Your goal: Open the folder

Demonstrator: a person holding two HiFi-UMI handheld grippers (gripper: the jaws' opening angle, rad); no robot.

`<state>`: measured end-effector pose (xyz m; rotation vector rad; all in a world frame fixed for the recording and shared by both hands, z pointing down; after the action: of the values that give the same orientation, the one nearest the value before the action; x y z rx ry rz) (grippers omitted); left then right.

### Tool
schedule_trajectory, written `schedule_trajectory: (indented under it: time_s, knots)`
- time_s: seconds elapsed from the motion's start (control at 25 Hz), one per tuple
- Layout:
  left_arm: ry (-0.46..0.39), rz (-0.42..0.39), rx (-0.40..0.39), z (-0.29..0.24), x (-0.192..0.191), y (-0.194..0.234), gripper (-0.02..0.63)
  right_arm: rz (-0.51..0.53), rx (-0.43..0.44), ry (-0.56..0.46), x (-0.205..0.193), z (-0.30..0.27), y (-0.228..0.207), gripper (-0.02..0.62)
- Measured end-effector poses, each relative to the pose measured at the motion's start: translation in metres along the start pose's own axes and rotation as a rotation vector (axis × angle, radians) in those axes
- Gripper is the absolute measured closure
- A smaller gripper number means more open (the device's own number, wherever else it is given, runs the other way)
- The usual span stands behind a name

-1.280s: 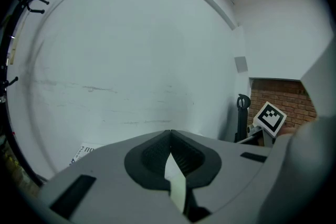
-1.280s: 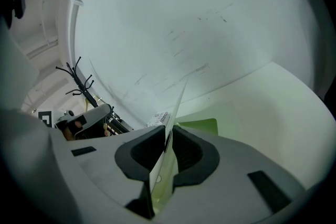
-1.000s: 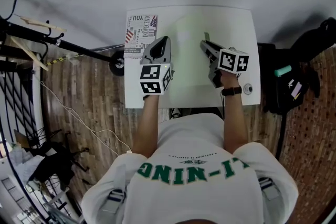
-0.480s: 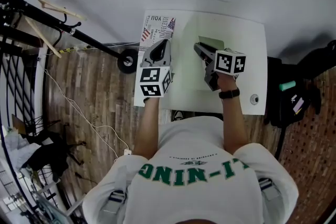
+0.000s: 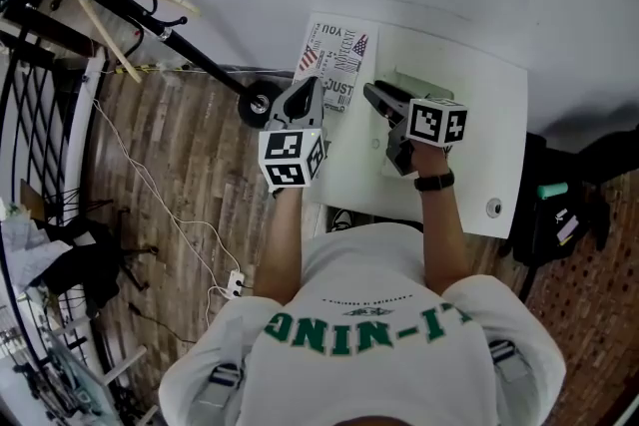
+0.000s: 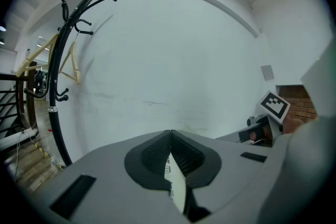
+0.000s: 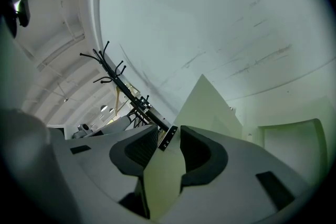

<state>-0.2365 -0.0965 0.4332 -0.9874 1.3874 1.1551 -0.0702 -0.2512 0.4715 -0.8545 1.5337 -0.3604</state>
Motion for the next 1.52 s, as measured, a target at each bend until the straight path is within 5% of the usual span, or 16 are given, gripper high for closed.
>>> schedule_trajectory:
  time_s: [0.72,1.24,1.52]
  knots:
    - [0.030,0.044,0.249,0.055,-0.016,0.077,0.591,0.093,0.125,0.221,-0.073,-0.122,0.019,0.453]
    - [0.085,0.092,0.318,0.065,-0.061,0.081,0.592,0.462,0.062,0.406,-0.137,-0.190,0.009,0.530]
    - [0.087,0.123,0.371,0.075,-0.067,0.085,0.591,0.566,0.052,0.479,-0.162,-0.210,-0.002,0.557]
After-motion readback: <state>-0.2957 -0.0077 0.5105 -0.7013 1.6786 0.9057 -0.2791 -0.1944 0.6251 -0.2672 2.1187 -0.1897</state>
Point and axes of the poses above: the fingertips, and each gripper's own axes: z backward along the fingers, y to its left, x out of its top, the point moved 10 cm from there along z, backward along the fingers, and after that the axes turned 15 degrees about -y, right-handed, at the moved point
